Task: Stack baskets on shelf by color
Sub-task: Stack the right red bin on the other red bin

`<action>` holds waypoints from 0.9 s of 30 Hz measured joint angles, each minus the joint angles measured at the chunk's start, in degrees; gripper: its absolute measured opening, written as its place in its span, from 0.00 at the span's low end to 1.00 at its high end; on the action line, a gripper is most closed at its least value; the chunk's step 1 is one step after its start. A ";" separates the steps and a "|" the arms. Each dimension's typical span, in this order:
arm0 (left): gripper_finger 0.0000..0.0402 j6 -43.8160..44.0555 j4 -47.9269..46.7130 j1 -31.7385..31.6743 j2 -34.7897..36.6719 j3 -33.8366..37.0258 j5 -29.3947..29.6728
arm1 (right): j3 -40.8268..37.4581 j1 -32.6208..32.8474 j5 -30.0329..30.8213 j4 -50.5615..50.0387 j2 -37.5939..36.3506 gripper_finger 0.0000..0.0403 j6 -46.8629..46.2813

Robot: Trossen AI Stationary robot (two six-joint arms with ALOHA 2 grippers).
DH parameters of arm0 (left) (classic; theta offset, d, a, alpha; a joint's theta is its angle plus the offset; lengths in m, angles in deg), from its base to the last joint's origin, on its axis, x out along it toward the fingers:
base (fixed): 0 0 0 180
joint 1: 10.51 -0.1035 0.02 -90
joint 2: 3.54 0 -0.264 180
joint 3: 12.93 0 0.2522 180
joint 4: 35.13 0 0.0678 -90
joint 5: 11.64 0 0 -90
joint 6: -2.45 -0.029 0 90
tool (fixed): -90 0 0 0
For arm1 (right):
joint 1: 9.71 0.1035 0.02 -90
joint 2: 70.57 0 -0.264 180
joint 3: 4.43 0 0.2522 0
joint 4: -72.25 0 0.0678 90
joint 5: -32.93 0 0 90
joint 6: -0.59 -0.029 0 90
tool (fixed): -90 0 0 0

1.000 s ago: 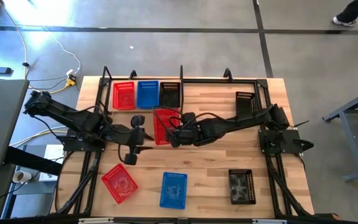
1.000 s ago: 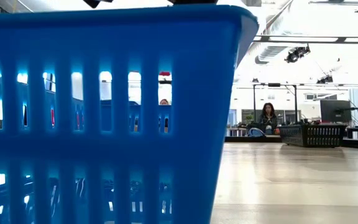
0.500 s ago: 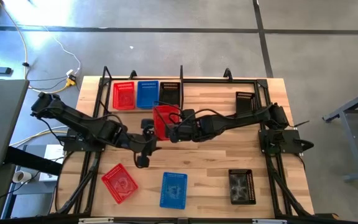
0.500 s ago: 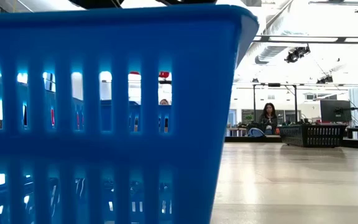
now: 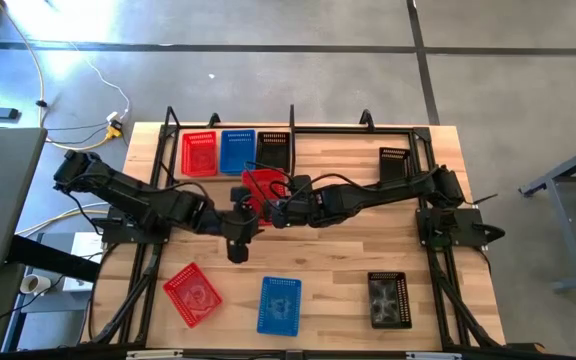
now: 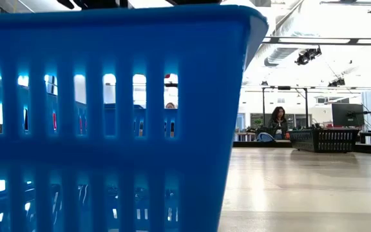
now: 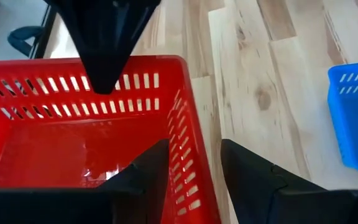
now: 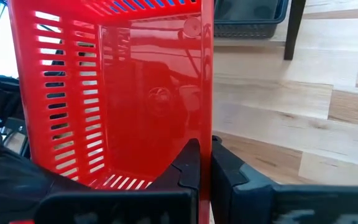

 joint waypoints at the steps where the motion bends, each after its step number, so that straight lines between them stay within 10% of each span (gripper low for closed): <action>1: 0.33 0.25 -0.11 -0.22 -0.02 0.00 -0.01 | 0.00 0.00 -0.14 0.01 0.00 0.00 0.00; 27: 0.01 -2.15 -3.31 -3.43 0.02 0.00 -3.46 | -0.09 -1.13 -2.48 4.11 0.00 0.03 9.96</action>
